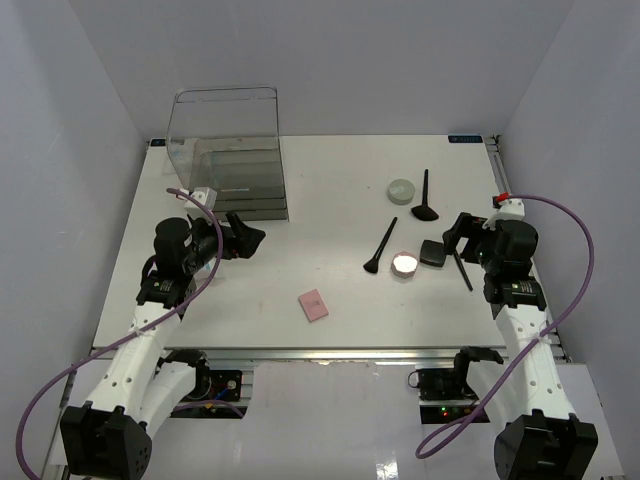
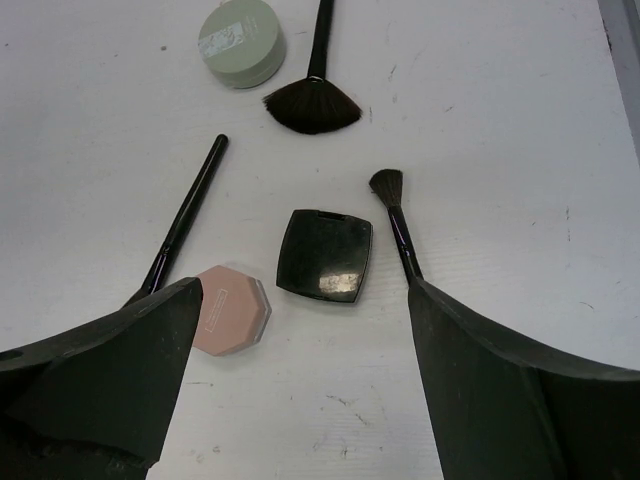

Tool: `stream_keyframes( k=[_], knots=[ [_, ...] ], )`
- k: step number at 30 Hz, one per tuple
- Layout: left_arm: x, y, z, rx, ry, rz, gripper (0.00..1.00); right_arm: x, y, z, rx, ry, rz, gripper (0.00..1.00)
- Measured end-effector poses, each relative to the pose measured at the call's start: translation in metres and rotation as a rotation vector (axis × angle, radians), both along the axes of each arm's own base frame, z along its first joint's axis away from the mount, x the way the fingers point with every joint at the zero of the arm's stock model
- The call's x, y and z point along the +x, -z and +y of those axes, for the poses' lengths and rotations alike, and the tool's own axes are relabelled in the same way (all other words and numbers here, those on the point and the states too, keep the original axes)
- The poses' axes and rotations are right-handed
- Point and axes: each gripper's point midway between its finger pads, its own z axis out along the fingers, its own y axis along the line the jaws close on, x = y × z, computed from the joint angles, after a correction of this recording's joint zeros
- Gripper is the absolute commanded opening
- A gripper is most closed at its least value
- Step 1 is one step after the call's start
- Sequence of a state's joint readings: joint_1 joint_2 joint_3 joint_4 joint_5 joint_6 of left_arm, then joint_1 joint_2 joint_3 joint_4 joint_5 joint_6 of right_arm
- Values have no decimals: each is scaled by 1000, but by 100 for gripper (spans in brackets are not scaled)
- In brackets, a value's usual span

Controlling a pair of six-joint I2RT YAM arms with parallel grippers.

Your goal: Organize the makeup

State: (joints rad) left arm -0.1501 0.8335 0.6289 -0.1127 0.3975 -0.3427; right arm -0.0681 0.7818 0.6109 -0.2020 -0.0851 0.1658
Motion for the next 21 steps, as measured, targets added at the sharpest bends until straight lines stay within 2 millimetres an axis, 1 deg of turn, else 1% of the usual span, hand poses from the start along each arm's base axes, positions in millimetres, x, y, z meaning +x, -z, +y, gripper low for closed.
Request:
stream_keyframes(
  k=[3, 7, 10, 15, 17, 21],
  knots=[
    [0, 2, -1, -4, 7, 10, 98, -1, 0, 5, -5, -36, -4, 90],
    [0, 4, -2, -16, 5, 28, 97, -5, -2, 20, -26, -161, -32, 90],
    [-1, 4, -6, -53, 6, 53, 96, -17, -2, 40, -61, -325, -78, 90],
    [-2, -2, -15, -162, 14, 101, 95, -35, -9, 68, -99, -560, -158, 90],
    [-2, -3, -19, -205, 15, 129, 94, -40, -10, 75, -105, -619, -176, 90],
    [2, -9, -22, -322, 15, 187, 94, -52, -6, 85, -109, -720, -178, 90]
  ],
)
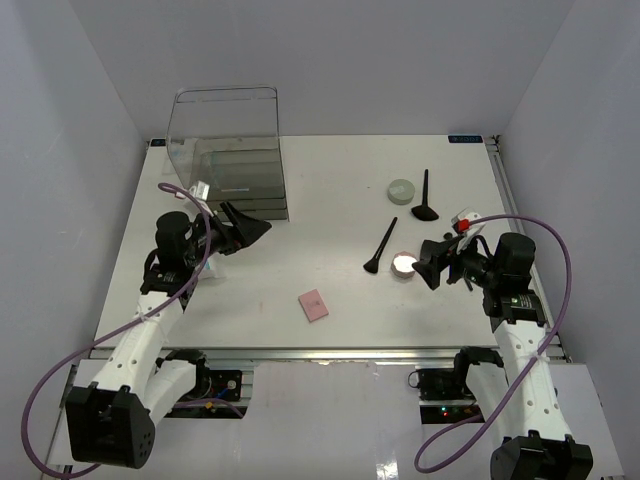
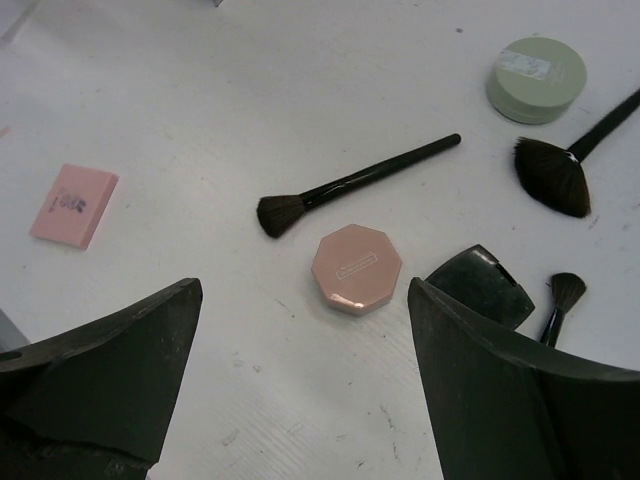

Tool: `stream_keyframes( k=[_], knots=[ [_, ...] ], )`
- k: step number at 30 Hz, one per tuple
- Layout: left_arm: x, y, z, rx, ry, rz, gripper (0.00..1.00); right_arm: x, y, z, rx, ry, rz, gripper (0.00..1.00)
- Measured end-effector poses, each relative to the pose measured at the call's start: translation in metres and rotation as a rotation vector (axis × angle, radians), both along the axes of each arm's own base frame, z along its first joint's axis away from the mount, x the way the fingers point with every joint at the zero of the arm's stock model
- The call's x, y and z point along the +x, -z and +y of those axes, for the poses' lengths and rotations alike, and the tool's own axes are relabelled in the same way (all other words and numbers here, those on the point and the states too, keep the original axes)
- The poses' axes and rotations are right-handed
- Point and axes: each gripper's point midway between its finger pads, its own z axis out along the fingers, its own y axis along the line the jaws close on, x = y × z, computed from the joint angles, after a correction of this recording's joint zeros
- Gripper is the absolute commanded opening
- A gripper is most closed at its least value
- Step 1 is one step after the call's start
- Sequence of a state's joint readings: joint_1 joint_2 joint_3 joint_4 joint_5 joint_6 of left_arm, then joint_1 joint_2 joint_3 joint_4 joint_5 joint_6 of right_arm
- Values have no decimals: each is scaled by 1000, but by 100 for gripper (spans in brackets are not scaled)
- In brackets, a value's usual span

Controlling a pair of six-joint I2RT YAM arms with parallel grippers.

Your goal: Organize the makeup

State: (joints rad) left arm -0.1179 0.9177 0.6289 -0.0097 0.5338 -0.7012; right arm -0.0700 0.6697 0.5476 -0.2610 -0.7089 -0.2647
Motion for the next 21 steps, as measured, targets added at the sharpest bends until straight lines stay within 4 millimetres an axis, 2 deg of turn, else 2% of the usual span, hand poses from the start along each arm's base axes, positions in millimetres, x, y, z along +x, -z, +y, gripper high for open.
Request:
stream_keyframes(
  k=[7, 13, 21],
  knots=[
    [18, -15, 13, -156, -56, 37, 91, -12, 8, 10, 0, -93, 22, 90],
    [34, -31, 15, -246, -92, 12, 91, -18, 9, 14, -1, -136, 18, 90],
    [65, -16, 24, -282, -179, 74, 90, -22, 5, 20, 2, -193, -10, 90]
  ],
)
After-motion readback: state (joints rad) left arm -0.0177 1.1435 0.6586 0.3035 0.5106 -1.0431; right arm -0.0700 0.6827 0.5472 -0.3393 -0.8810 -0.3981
